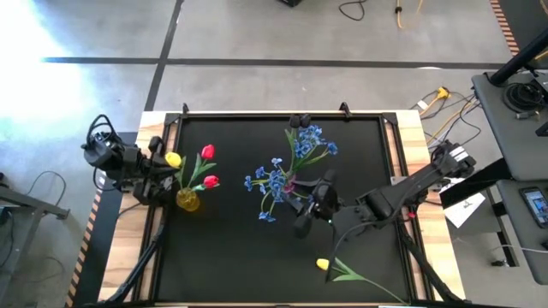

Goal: Sort flowers into vase by color
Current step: Put the bottom left yellow flower into yellow vase

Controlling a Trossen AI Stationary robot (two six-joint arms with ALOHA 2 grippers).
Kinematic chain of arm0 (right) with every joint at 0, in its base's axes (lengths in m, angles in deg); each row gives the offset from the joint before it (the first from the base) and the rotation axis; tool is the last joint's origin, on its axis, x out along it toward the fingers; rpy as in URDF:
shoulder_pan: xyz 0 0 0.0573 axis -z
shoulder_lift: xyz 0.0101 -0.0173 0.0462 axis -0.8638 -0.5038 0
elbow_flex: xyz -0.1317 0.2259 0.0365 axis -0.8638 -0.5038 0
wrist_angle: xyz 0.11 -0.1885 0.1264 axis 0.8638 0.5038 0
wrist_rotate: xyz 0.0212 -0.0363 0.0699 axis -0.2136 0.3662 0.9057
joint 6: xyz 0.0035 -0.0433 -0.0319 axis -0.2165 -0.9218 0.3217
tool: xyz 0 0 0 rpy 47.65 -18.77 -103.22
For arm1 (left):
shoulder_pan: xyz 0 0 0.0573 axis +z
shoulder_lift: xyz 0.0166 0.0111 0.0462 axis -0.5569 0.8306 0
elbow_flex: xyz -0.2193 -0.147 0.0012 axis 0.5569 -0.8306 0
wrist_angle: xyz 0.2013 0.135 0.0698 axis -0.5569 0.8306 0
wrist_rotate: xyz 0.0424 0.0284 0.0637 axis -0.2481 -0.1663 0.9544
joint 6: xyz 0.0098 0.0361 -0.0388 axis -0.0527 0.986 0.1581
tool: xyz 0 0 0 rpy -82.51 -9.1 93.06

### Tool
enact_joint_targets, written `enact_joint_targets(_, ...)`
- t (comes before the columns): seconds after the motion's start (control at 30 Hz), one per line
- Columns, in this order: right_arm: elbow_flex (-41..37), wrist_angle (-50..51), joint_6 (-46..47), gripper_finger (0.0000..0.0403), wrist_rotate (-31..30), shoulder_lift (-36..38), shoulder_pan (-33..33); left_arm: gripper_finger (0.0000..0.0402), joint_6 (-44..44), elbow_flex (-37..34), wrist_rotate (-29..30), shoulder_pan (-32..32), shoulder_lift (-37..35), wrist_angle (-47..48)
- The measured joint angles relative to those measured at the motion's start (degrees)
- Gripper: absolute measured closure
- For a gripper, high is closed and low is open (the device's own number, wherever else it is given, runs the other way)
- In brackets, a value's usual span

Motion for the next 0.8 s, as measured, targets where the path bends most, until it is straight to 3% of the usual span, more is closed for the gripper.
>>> enact_joint_targets(0.13, 0.0, 1.02, 0.62, 0.017, 1.56, -1.36, 0.01, 0.0394, -4.01, -0.28, 0.87, 0.0, -0.14, 1.84)
enact_joint_targets(0.27, 0.0, 9.84, 8.9, 0.017, 3.96, -2.56, 0.13, 0.0376, -16.52, 1.19, 1.15, -0.01, 0.33, 10.38)
enact_joint_targets(0.53, 0.02, 39.14, 30.97, 0.017, 25.78, -3.25, 0.13, 0.0325, -43.51, 10.35, -3.88, 0.0, 6.34, 38.82)
enact_joint_targets(0.67, -0.86, 48.23, 36.5, 0.017, 34.54, -5.67, 0.13, 0.0301, -48.39, 14.93, -12.2, -0.01, 10.05, 44.82)
enact_joint_targets(0.8, -2.48, 49.66, 33.07, 0.017, 44.26, -8.83, 0.07, 0.0287, -49.26, 20.1, -17.89, -0.01, 13.25, 47.03)
